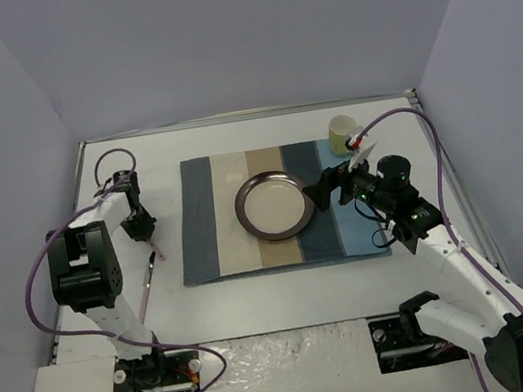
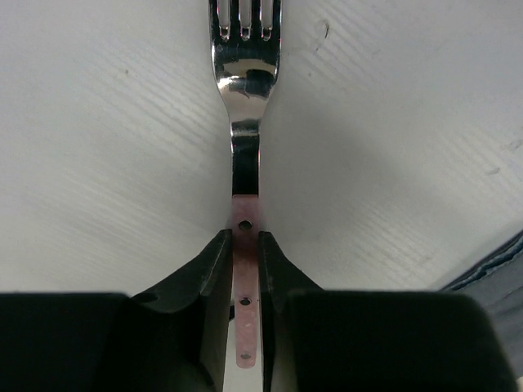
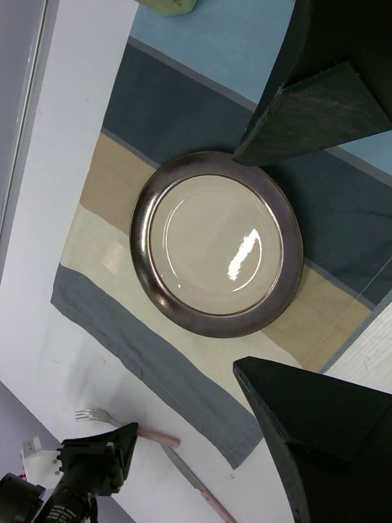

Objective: Set the dinner table for one person

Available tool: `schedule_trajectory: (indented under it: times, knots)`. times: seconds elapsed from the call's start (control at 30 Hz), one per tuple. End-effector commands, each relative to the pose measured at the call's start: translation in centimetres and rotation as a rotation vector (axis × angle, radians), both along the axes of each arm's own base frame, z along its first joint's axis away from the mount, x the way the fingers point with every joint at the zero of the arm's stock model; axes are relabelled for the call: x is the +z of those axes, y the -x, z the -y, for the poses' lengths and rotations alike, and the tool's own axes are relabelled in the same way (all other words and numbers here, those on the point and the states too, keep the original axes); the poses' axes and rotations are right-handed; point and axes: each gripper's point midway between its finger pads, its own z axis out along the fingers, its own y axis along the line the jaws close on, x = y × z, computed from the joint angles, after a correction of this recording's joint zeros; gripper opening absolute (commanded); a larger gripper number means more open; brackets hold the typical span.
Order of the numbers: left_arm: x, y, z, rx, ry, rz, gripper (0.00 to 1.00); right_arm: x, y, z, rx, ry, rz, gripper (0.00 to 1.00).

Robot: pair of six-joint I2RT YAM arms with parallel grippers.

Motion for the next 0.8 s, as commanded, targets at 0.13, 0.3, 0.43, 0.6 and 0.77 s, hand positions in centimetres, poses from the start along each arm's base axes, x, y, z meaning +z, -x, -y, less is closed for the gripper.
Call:
schedule_trajectory:
  times: [0.13,0.3,0.43,0.6,0.77]
  knots:
    - [10.1,-2.2,8.2,-0.341,-0.128,0.159,0.00,2.7,0.2,0.0,-0.009,-0.029,0.078,1.00]
    - [11.2,-2.0,15.2,-0.458,-0.097,0.205,0.00,3.0,0.6,0.5,-0.029,-0.024,0.078,1.00]
    - [10.2,-1.9,18.5,-0.510,-0.078,0.201,0.00,3.0,1.0,0.9,-0.042,-0.017,0.075,1.00]
    - [8.3,-2.0,20.0,-0.539,-0.078,0.164,0.00,2.8,1.6,1.5,-0.061,-0.005,0.065,1.00]
    - [7.0,-2.4,19.8,-0.545,-0.103,0.142,0.00,2.6,1.9,1.8,-0.073,0.003,0.056,1.00]
